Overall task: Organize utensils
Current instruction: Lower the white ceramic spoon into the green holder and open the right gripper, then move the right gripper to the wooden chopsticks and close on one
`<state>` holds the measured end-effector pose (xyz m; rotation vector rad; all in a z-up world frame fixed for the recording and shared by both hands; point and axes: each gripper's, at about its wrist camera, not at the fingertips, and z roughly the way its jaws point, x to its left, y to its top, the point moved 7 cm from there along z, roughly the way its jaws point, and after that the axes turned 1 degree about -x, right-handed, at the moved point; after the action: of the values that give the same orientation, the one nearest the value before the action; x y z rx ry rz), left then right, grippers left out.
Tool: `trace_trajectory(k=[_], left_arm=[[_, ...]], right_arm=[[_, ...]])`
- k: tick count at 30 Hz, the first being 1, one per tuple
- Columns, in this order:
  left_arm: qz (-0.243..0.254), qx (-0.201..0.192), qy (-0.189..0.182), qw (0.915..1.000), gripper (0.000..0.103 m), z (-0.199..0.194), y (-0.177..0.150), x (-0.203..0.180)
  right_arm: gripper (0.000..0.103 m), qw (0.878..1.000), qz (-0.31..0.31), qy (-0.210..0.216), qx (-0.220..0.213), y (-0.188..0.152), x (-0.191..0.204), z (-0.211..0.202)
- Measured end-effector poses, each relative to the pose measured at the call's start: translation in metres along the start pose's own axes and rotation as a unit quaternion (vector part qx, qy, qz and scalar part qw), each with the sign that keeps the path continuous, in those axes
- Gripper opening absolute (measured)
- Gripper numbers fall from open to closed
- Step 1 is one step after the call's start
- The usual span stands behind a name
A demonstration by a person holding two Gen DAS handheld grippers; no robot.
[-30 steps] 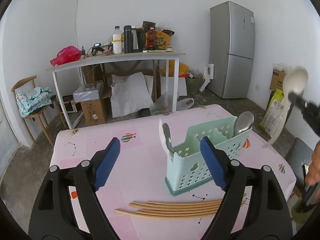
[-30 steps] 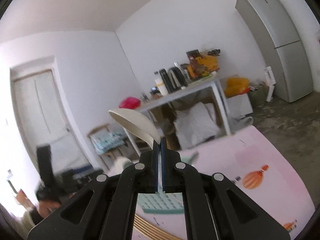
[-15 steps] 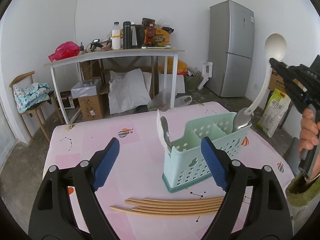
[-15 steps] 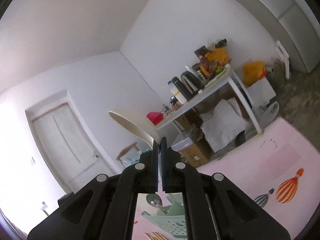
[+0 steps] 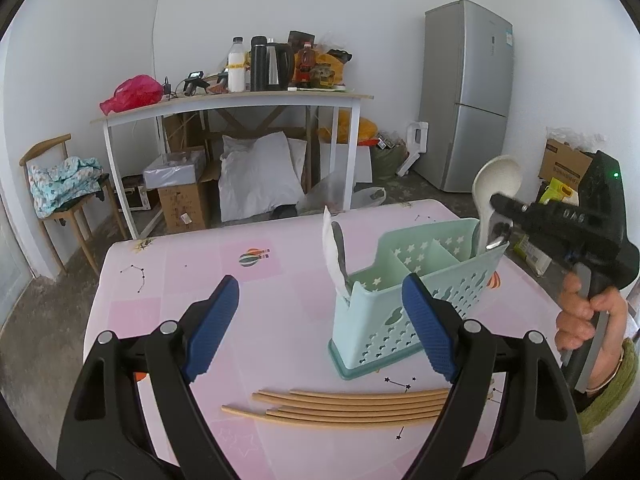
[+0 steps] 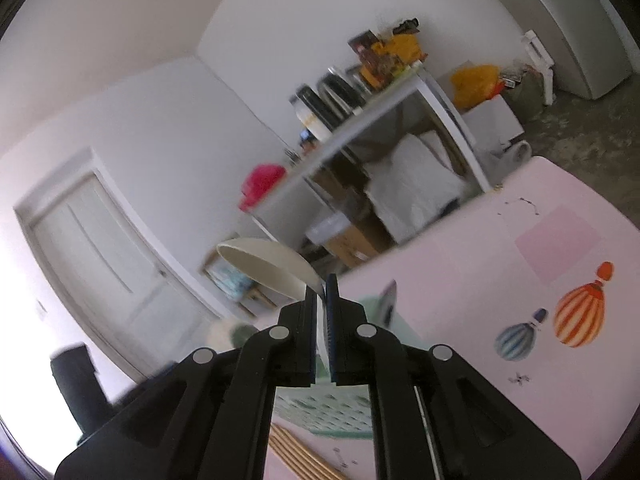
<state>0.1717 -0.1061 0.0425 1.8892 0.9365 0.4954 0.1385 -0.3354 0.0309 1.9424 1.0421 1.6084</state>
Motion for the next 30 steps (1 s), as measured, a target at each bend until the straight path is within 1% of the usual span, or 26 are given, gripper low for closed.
trace_trajectory(k=[1, 3, 4, 5, 7, 9, 12, 18, 20, 22, 24, 26, 27, 28, 29, 30], left_arm=[[0.0, 0.0, 0.0, 1.0, 0.079, 0.0, 0.0, 0.0], [0.0, 0.0, 0.001, 1.0, 0.079, 0.0, 0.0, 0.0], [-0.001, 0.001, 0.001, 1.0, 0.079, 0.0, 0.0, 0.0], [-0.001, 0.001, 0.0, 1.0, 0.079, 0.0, 0.0, 0.0], [-0.002, 0.002, 0.0, 1.0, 0.079, 0.001, -0.002, 0.001], [-0.002, 0.002, 0.001, 1.0, 0.079, 0.001, -0.004, 0.003], [-0.004, 0.004, 0.003, 1.0, 0.079, 0.001, -0.008, 0.004], [-0.011, 0.011, 0.011, 0.9998, 0.079, -0.001, -0.015, 0.011], [-0.015, 0.016, 0.016, 0.9996, 0.079, -0.002, -0.021, 0.015], [-0.018, 0.023, 0.019, 0.9994, 0.079, -0.003, -0.026, 0.017], [-0.021, 0.032, 0.021, 0.9991, 0.079, -0.004, -0.034, 0.019], [-0.025, 0.044, 0.021, 0.9985, 0.08, -0.005, -0.045, 0.02], [-0.027, 0.05, 0.02, 0.9982, 0.08, -0.006, -0.05, 0.02], [-0.03, 0.058, 0.018, 0.9977, 0.079, -0.006, -0.057, 0.02], [-0.035, 0.066, 0.014, 0.9971, 0.079, -0.006, -0.064, 0.02], [-0.041, 0.073, 0.009, 0.9964, 0.079, -0.005, -0.069, 0.02]], right_arm=[[0.007, 1.0, -0.009, -0.009, 0.006, -0.001, 0.0, 0.001], [0.017, 0.999, -0.026, -0.025, 0.011, -0.003, 0.003, 0.0], [0.025, 0.999, -0.035, -0.029, 0.013, -0.003, 0.005, -0.001], [0.034, 0.999, -0.042, -0.03, 0.012, -0.003, 0.007, -0.002], [0.046, 0.997, -0.064, -0.045, 0.006, -0.001, 0.012, -0.008], [0.047, 0.995, -0.082, -0.055, -0.001, 0.001, 0.018, -0.014], [0.049, 0.993, -0.093, -0.065, -0.012, 0.004, 0.022, -0.025], [0.05, 0.993, -0.083, -0.071, -0.043, 0.007, 0.02, -0.058], [0.05, 0.993, -0.079, -0.069, -0.047, 0.004, 0.019, -0.067], [0.05, 0.994, -0.079, -0.066, -0.041, -0.004, 0.019, -0.074], [0.05, 0.995, -0.08, -0.061, -0.022, -0.015, 0.018, -0.074], [0.05, 0.995, -0.081, -0.055, 0.012, -0.031, 0.014, -0.069], [0.05, 0.994, -0.079, -0.054, 0.045, -0.045, 0.01, -0.061], [0.05, 0.993, -0.076, -0.053, 0.068, -0.054, 0.007, -0.056], [0.05, 0.99, -0.069, -0.052, 0.112, -0.07, 0.0, -0.045], [0.05, 0.987, -0.064, -0.054, 0.138, -0.079, -0.004, -0.038]])
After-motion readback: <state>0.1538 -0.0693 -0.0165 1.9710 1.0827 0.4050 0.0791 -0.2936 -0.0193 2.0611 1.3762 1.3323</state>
